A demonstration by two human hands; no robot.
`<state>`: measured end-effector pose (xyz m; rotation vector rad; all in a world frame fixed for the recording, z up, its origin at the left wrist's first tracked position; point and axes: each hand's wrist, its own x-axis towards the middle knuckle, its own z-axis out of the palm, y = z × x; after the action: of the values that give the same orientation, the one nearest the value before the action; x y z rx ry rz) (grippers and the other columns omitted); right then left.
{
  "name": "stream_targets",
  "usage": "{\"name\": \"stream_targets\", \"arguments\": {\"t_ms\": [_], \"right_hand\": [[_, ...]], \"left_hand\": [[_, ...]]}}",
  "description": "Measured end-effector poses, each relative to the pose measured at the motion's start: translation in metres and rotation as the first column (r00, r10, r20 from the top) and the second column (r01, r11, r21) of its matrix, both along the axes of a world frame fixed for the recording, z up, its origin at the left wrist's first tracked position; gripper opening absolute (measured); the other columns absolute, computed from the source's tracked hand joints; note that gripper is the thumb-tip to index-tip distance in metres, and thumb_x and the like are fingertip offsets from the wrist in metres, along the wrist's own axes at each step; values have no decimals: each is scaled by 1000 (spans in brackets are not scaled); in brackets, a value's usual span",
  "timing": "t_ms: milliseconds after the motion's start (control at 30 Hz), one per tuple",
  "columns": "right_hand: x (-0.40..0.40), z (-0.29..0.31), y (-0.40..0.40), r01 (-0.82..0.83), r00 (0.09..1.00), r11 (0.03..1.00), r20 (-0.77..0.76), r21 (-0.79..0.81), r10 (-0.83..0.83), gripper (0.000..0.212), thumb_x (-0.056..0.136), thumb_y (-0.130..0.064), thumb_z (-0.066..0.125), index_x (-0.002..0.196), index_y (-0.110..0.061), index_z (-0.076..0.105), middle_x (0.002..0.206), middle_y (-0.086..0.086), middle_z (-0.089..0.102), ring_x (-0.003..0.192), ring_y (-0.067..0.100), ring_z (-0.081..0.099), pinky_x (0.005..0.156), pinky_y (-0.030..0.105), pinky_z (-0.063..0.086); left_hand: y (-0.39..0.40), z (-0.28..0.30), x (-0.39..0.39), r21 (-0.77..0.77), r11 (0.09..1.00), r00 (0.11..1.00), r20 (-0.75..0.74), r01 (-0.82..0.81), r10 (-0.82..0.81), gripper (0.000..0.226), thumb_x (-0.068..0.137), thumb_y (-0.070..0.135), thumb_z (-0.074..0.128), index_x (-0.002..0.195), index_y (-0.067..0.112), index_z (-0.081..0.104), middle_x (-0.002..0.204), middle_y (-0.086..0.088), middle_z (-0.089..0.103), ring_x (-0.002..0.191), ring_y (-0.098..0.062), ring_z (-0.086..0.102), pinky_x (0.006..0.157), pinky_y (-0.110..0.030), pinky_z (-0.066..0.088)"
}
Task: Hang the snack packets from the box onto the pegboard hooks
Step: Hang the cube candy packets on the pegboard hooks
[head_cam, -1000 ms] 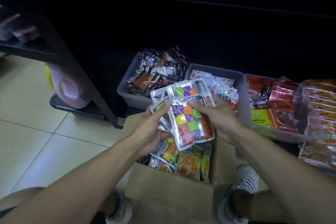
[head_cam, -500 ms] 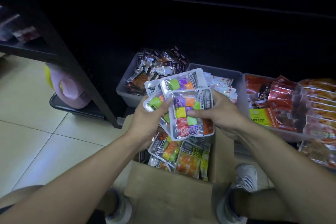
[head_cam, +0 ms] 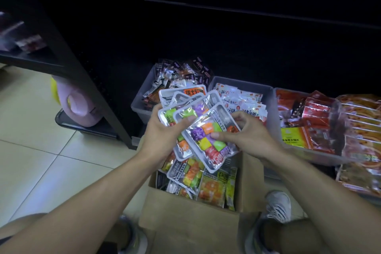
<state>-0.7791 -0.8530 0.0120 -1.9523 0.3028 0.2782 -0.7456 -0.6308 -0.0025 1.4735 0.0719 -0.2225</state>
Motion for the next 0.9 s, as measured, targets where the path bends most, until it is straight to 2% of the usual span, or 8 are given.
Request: {"name": "stream_targets", "arguments": {"t_ms": [100, 200, 267, 333, 567, 667, 800, 900], "right_hand": [[5, -10, 5, 167, 982, 975, -117, 148, -150, 107, 43, -72, 95, 131, -22, 60, 126, 3, 72, 111, 25, 72, 83, 44, 64], [9, -13, 10, 354, 928, 696, -326, 625, -179, 100, 61, -30, 97, 144, -14, 43, 130, 14, 71, 110, 21, 74, 84, 40, 64], [8, -13, 17, 434, 900, 494, -388, 753, -198, 102, 69, -5, 86, 156, -8, 32, 121, 16, 76, 106, 19, 76, 93, 34, 62], [9, -14, 25, 465, 885, 426, -396, 776, -245, 104, 67, -1, 84, 157, -9, 32, 118, 17, 77, 108, 20, 76, 103, 34, 55], [39, 0, 38, 520, 853, 560, -420, 645, -309, 52, 77, -38, 78, 117, -8, 71, 109, 13, 80, 100, 31, 77, 82, 42, 61], [56, -13, 34, 540, 839, 622, -417, 567, -349, 75, 73, -46, 82, 135, -9, 62, 109, 12, 80, 99, 30, 78, 98, 49, 57], [71, -27, 21, 535, 845, 671, -334, 514, -418, 127, 63, -57, 94, 163, -22, 23, 133, 10, 71, 117, 28, 72, 114, 60, 44], [78, -26, 22, 518, 855, 711, -282, 475, -435, 146, 44, -69, 98, 162, -22, 26, 141, 3, 67, 127, 23, 66, 119, 60, 37]], "left_hand": [[1, 9, 5, -26, 997, 997, 18, -77, 77, 69, 69, 35, 90, 127, 39, 52, 113, 5, 80, 98, -22, 81, 85, -46, 65], [1, 18, 9, -62, 987, 989, 23, -146, 148, 63, 76, 29, 89, 126, 37, 51, 107, 8, 81, 95, -21, 82, 87, -47, 65], [1, 20, 12, -101, 979, 984, 11, -178, 180, 64, 77, 27, 88, 129, 33, 51, 105, 8, 81, 95, -20, 82, 88, -47, 65], [0, 20, 16, -137, 974, 983, -11, -182, 183, 57, 83, 22, 87, 128, 31, 52, 103, 8, 82, 93, -20, 82, 88, -48, 66], [-28, 15, 22, -62, 990, 991, -40, -127, 125, 52, 97, 18, 76, 135, 37, 46, 110, 2, 80, 89, -28, 82, 81, -49, 67], [-29, 11, 33, -5, 996, 995, -49, -88, 87, 57, 98, 26, 71, 143, 39, 39, 107, 10, 81, 78, -27, 82, 75, -50, 67], [-25, 18, 50, 113, 994, 1000, -19, 11, -8, 62, 97, 29, 72, 146, 44, 37, 103, 29, 76, 78, -22, 81, 70, -34, 68], [-22, 12, 55, 94, 995, 998, -64, 20, -14, 65, 94, 25, 80, 143, 45, 42, 110, 18, 79, 90, -18, 82, 82, -43, 68]]}}
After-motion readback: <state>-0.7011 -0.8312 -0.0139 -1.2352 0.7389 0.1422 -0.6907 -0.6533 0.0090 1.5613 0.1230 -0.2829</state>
